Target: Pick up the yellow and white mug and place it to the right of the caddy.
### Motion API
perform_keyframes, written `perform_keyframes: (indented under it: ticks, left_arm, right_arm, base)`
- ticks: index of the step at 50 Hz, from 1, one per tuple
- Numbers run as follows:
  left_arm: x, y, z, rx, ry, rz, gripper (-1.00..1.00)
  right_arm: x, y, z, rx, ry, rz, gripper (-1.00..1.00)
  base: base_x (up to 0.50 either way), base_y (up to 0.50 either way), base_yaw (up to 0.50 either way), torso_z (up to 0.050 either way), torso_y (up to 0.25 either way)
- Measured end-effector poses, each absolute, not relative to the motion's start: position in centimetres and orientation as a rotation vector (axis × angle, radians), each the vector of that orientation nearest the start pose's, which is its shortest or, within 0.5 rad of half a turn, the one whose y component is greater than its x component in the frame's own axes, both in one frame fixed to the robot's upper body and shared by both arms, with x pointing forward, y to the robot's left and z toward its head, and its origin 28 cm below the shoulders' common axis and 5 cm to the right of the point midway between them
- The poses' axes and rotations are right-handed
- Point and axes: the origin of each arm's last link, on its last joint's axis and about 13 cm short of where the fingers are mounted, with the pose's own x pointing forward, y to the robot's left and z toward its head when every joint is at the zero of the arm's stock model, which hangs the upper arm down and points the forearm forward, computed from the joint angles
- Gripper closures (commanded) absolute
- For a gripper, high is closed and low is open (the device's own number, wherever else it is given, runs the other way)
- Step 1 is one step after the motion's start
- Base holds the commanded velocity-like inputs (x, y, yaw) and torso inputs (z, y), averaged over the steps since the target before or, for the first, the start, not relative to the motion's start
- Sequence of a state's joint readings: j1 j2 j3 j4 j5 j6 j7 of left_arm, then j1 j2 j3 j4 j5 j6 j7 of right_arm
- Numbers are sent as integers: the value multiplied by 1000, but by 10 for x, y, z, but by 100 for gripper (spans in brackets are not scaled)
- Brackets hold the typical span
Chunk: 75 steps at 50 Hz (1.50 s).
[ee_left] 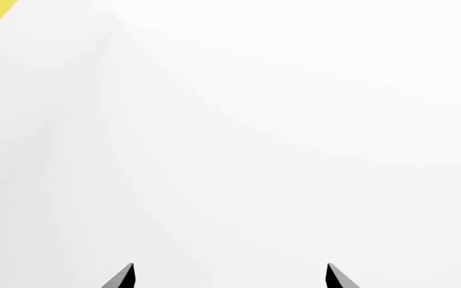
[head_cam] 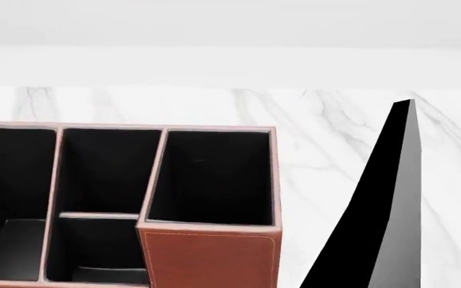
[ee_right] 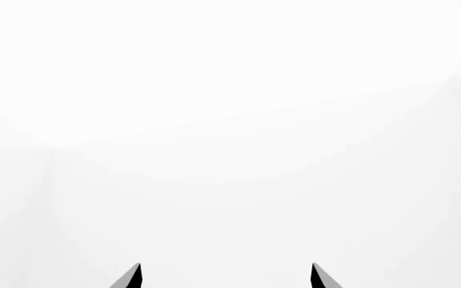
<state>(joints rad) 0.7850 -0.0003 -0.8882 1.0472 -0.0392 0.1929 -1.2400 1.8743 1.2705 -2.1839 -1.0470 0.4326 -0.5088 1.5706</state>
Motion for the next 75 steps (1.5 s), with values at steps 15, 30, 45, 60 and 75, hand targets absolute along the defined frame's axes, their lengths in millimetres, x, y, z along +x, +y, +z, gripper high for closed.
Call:
perform_keyframes:
  ticks: [15, 30, 45, 60, 75]
  left_arm:
    - [17, 304, 182, 374, -865, 1628, -100]
    - [17, 304, 182, 375, -864, 1628, -100]
    - [17, 304, 182, 376, -864, 1628, -100]
    - [17, 304, 182, 375, -861, 1629, -100]
    - [17, 304, 182, 375, -859, 1627, -100]
  right_arm:
    - [115, -117, 256, 175, -864, 80, -100]
    - [115, -117, 256, 177, -863, 76, -100]
    - [116, -114, 253, 172, -853, 91, -100]
    - [123, -80, 232, 149, -756, 249, -100]
    - [114, -44, 210, 166, -627, 400, -100]
  base:
    - [0, 372, 0, 0, 0]
    - [0, 116, 0, 0, 0]
    - [0, 0, 0, 0, 0]
    - [0, 0, 0, 0, 0]
    - [0, 0, 0, 0, 0]
